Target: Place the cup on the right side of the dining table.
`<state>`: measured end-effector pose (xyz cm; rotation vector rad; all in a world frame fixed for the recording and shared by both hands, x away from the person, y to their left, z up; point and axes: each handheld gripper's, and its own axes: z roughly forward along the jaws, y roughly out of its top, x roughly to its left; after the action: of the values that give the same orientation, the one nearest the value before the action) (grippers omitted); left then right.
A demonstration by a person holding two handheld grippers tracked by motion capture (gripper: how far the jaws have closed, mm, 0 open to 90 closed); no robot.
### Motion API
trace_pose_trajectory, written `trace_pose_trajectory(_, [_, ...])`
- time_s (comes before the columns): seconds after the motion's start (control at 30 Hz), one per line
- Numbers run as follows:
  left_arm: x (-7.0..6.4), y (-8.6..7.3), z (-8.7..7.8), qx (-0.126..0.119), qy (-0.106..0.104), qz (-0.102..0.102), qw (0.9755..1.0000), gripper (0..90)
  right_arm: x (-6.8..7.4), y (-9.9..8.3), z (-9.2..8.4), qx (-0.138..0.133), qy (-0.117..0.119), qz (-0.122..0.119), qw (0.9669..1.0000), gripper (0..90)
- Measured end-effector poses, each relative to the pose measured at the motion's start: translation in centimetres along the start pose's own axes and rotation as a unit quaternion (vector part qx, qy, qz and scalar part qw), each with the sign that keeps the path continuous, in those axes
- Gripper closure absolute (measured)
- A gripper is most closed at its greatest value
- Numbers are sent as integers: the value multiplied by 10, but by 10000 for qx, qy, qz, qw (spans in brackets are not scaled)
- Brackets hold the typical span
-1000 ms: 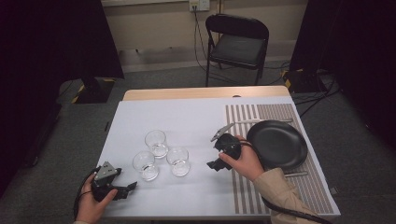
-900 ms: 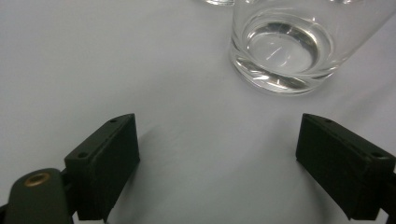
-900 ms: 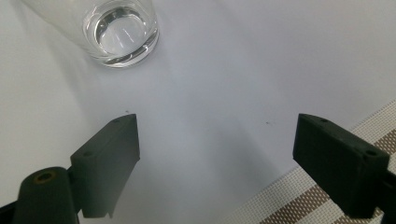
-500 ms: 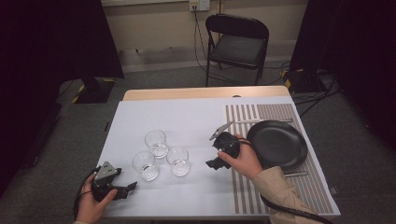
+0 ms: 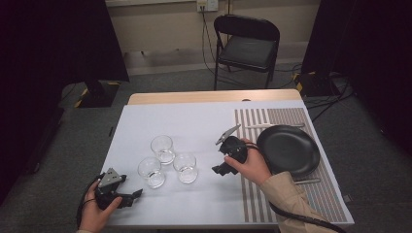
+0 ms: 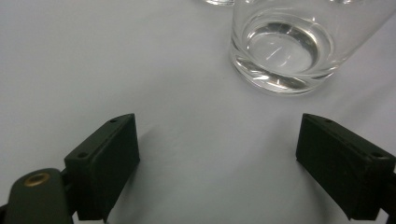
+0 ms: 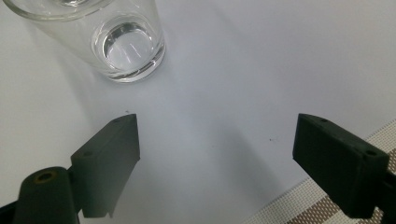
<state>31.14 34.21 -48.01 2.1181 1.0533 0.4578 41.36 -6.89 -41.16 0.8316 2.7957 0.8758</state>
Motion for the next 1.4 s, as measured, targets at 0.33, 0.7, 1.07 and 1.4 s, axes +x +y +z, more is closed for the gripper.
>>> trace_pose_trajectory(0.33, [0, 0, 0, -1, 0, -2, 10000, 124, 1, 5, 1, -11, 8, -11, 10000, 138])
trace_pose_trajectory(0.7, [0, 0, 0, -3, -7, -4, 10000, 124, 3, 9, 3, 13, 2, -21, 10000, 138])
trace_pose_trajectory(1.07, [0, 0, 0, 1, 2, -2, 10000, 124, 3, 13, 6, 31, 41, -64, 10000, 139])
trace_pose_trajectory(1.4, [0, 0, 0, -2, -6, -5, 10000, 124, 4, 18, 6, 58, 28, -85, 9999, 139])
